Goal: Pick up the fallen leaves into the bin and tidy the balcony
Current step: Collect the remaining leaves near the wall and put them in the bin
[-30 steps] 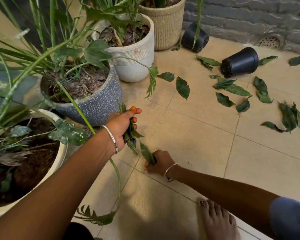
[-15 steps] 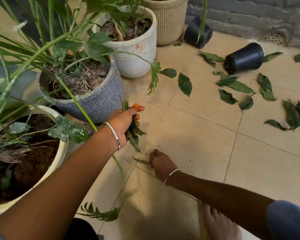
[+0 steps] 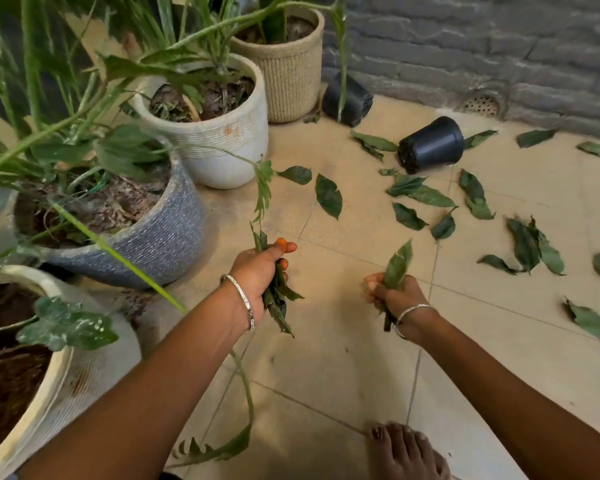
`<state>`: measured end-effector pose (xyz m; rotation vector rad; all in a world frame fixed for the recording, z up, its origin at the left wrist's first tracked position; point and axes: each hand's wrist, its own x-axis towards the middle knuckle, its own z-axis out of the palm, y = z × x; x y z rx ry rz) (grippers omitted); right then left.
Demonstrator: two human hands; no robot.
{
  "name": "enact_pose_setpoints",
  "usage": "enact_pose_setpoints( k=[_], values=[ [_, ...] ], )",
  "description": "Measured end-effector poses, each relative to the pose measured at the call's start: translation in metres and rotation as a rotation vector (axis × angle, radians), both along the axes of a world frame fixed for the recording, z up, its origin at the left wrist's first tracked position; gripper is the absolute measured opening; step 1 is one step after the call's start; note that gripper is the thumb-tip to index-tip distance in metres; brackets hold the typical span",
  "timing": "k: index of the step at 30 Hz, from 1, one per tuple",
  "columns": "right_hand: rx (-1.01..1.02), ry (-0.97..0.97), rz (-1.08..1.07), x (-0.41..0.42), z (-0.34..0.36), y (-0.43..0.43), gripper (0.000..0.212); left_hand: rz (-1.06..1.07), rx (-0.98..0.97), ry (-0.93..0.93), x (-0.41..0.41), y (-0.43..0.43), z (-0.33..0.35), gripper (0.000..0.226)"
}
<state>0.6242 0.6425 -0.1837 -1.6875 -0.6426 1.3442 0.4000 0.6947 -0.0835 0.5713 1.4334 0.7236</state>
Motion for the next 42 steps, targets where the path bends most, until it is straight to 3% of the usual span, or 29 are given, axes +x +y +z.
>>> enact_pose_setpoints(
  k=[9,20,28,32,36,42],
  values=[
    [-0.132,0.281,-0.364,0.074,0.033,-0.006,0.03,-0.023,-0.073,-0.102,0.073,0.009,-0.005,0.025],
    [0.033,0.885,-0.693,0.116,0.084,0.02,0.05,-0.049,-0.2,-0.282,0.16,0.036,0.018,0.044],
    [0.063,0.813,-0.779,0.145,0.084,-0.013,0.048,-0.067,-0.193,-0.32,0.19,0.045,0.03,0.042],
    [0.06,0.87,-0.719,0.146,0.116,-0.035,0.054,-0.085,-0.21,-0.296,0.192,0.023,0.06,0.041],
    [-0.043,0.941,-0.623,0.139,0.174,-0.068,0.058,-0.07,-0.235,-0.332,0.186,-0.013,0.115,0.027],
    [-0.132,0.942,-0.564,0.137,0.333,-0.131,0.061,-0.048,-0.314,-0.317,0.187,-0.065,0.242,0.012]
  ],
)
